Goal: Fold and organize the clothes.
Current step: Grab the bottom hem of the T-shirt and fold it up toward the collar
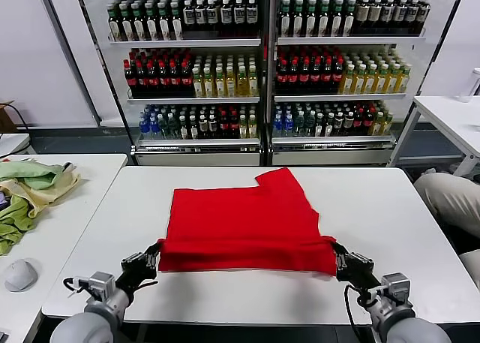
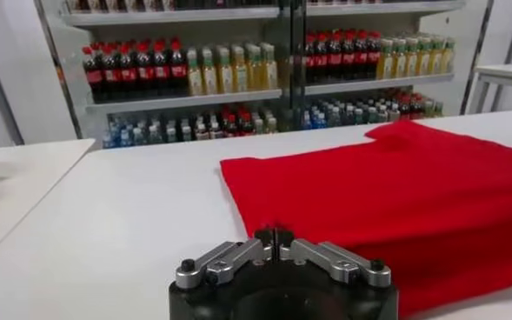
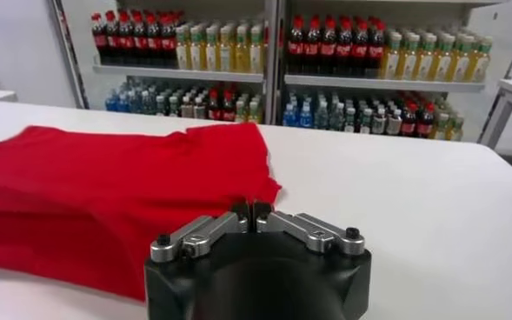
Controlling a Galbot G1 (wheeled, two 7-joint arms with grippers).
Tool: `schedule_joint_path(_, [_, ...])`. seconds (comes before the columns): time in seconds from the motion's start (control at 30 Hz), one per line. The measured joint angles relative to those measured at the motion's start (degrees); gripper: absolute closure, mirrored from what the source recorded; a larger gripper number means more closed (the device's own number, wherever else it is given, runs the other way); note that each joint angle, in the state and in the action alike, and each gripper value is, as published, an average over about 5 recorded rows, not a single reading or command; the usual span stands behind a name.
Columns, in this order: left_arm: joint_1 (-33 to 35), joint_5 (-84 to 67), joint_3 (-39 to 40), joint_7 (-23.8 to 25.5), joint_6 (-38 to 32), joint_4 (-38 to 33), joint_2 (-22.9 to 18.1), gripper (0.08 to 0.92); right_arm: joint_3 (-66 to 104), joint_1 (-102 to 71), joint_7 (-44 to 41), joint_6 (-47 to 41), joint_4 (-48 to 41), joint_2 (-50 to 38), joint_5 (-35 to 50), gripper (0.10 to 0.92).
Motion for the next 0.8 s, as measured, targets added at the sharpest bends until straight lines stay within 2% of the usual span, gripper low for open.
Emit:
schedule_joint_path(0.2, [-4.26,1.02,2.05,1.03,-0.1,3.95,-0.58,0.906,-2.45,2.48,0.21,-0.49,-2.26,1.0,-1.67,0.901])
schedule_joint_path(0.33, [-6.27,2.0,3.06,1.22,-0.02,6.61,-1.15,0.836,-3.75,3.2,0.35,-1.21,-3.18,1.61,-2.92,0.869])
schedule_joint_path(0.6, [-7.5,2.89,3.14,1.32,-0.01,9.78,-1.05,0.604,-3.49,2.67,0.57,-2.58,-2.6,1.32,-3.94,0.647])
schedule_joint_path(0.8, [-4.81,1.25,1.37,0.72,1.34,6.15,0.15,0.439,-1.01,-0.23,0.69,-2.98,-0.11,0.99,-4.41,0.474])
